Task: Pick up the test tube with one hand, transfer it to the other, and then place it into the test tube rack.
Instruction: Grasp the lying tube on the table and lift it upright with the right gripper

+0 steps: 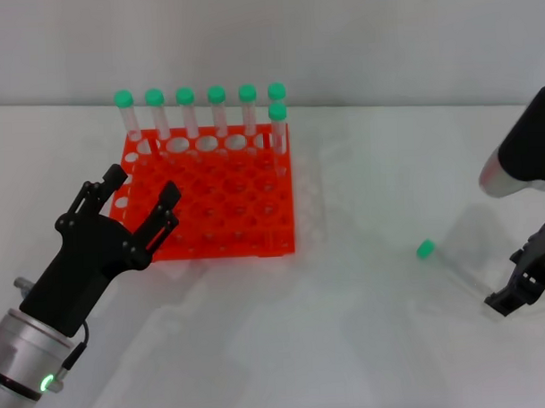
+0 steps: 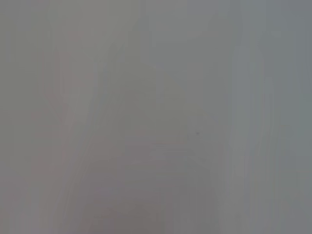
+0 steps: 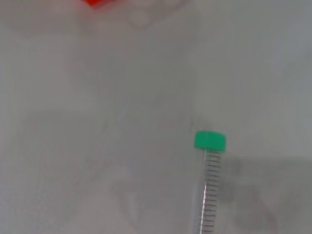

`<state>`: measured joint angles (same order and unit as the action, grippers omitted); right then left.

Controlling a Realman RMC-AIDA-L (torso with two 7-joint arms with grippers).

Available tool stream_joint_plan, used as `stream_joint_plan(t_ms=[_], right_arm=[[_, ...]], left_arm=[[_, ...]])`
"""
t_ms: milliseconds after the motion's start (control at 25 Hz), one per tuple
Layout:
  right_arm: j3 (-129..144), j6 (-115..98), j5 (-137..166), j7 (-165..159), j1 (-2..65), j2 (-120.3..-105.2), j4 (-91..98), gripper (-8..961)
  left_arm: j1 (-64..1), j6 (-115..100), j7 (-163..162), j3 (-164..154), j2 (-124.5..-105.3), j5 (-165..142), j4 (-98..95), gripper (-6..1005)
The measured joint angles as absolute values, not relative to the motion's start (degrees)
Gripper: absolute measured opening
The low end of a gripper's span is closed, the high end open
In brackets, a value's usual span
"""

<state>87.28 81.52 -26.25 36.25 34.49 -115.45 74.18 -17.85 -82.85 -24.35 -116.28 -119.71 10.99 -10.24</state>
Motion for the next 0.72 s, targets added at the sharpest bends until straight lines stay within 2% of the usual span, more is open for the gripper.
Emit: stream_joint_plan(t_ms=[400,720], right_arm=[[90.3,81.1,-26.4,34.0,34.5,-115.72,74.3,738],[92.7,80.6,-26.3,32.2,34.7,-115.84,74.4,613]], left_arm=[[-17.6,-82.7,-24.3,-116.3,-119.71,11.1,-9.8,800],[-17.2,-82.7,-24.3,-116.5,-119.71,11.1,-9.5,799]])
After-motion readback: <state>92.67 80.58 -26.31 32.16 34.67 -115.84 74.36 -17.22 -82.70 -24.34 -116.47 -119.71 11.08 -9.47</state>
